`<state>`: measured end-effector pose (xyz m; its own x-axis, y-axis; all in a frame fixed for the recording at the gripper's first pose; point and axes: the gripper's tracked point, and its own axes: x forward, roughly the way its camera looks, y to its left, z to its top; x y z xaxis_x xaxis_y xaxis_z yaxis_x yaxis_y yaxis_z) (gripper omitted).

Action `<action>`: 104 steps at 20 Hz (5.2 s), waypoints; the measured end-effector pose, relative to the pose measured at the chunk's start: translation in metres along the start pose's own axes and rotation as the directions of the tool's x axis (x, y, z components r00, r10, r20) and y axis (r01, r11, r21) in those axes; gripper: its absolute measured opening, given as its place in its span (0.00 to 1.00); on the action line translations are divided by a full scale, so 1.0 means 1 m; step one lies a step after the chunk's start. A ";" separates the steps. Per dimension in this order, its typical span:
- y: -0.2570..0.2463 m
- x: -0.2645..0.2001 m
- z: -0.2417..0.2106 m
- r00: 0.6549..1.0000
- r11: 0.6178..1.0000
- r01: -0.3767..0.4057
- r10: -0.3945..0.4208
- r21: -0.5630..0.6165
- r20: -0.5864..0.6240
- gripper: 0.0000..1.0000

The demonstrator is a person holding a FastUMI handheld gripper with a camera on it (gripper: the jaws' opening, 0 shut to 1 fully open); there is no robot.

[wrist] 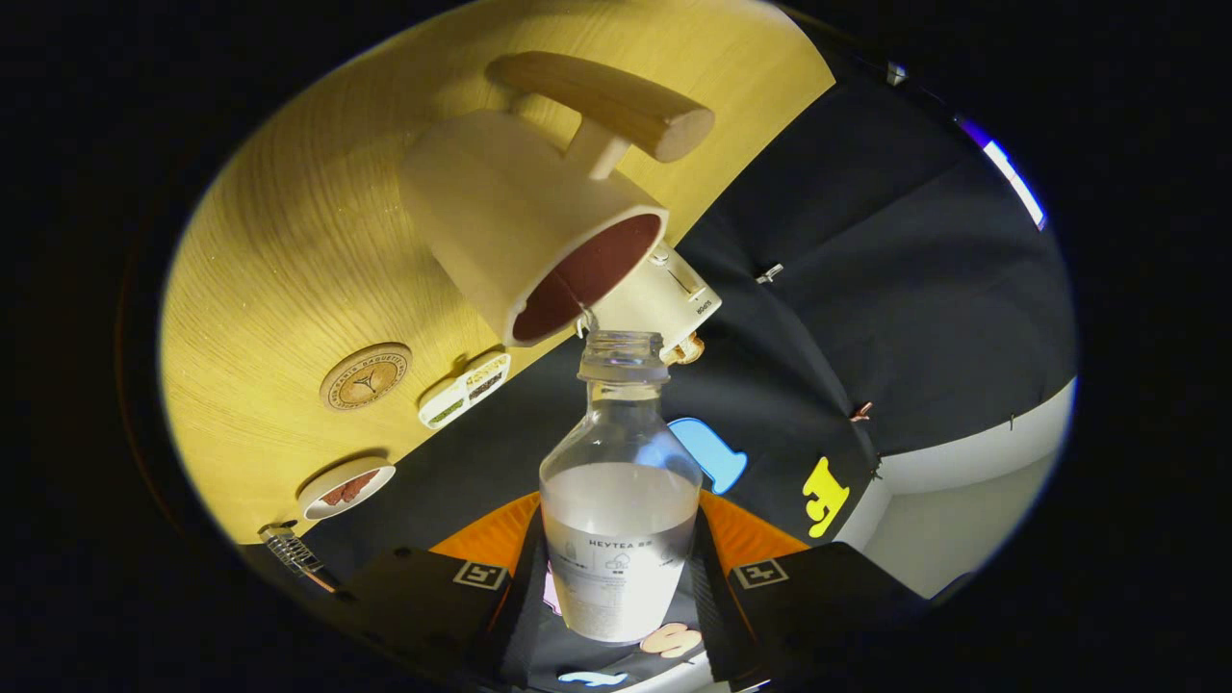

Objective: Take the bottle from table, then pour the juice into the cup, finally place the bottle on the coaster

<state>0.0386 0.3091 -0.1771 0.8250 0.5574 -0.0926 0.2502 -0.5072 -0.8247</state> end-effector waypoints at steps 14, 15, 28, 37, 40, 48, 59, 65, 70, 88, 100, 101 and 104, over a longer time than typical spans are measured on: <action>0.002 0.001 0.000 1.000 1.000 -0.011 0.011 0.009 0.005 0.69; 0.003 0.001 0.001 1.000 1.000 -0.013 0.013 0.012 0.003 0.69; 0.017 -0.017 -0.020 0.971 0.891 -0.093 0.180 0.444 -0.159 0.70; 0.012 -0.027 -0.010 0.949 0.590 -0.026 0.269 0.807 -0.166 0.70; -0.001 -0.032 -0.009 0.954 0.449 0.032 0.251 0.893 -0.161 0.70; -0.045 -0.036 -0.056 0.947 -0.003 0.274 0.178 0.962 -0.269 0.72; -0.049 -0.018 -0.105 0.937 -0.550 0.350 0.208 0.758 -0.281 0.72; -0.029 0.001 -0.147 0.907 -0.611 0.404 0.169 0.681 -0.386 0.73; 0.017 0.031 -0.145 0.888 -0.640 0.440 0.204 0.630 -0.412 0.74; 0.138 0.091 -0.069 0.895 -0.645 0.445 0.303 0.621 -0.327 0.75; 0.151 0.090 -0.053 0.899 -0.647 0.437 0.326 0.625 -0.292 0.78; 0.152 0.090 -0.051 0.900 -0.654 0.435 0.331 0.619 -0.284 0.79; 0.156 0.088 -0.045 0.901 -0.661 0.432 0.347 0.614 -0.260 0.95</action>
<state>0.1731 0.2493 -0.2886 0.9619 0.1554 -0.2248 -0.1202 0.9793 0.1627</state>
